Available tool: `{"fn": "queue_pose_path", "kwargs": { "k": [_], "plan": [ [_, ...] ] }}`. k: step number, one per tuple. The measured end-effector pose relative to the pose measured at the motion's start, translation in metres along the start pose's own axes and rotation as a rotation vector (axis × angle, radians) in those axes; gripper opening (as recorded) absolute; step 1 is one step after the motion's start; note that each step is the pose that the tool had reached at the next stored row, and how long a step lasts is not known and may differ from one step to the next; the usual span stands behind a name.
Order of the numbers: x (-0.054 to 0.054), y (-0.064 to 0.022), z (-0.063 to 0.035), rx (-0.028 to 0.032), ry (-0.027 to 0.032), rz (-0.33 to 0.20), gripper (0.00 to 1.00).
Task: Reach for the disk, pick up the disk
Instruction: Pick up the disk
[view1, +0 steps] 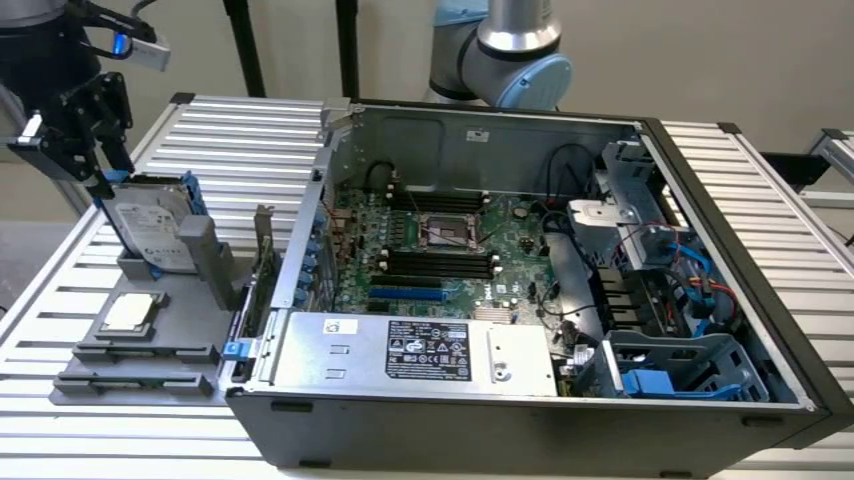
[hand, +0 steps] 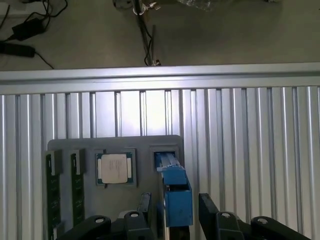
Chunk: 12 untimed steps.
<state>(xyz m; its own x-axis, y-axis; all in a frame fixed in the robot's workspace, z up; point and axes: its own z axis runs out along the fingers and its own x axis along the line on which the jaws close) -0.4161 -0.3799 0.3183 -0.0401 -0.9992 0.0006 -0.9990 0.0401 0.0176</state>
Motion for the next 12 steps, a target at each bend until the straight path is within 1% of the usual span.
{"fn": "queue_pose_path", "kwargs": {
  "k": [5, 8, 10, 12],
  "plan": [
    [0.000, -0.0002, 0.0090, 0.0036, -0.0001, 0.000, 0.50],
    [0.001, -0.0001, 0.0146, 0.0068, -0.0004, 0.000, 0.50],
    [0.001, 0.0008, 0.0181, 0.0089, -0.0005, 0.000, 0.50],
    [0.001, 0.0021, 0.0205, 0.0098, -0.0005, 0.000, 0.50]
  ]
}}
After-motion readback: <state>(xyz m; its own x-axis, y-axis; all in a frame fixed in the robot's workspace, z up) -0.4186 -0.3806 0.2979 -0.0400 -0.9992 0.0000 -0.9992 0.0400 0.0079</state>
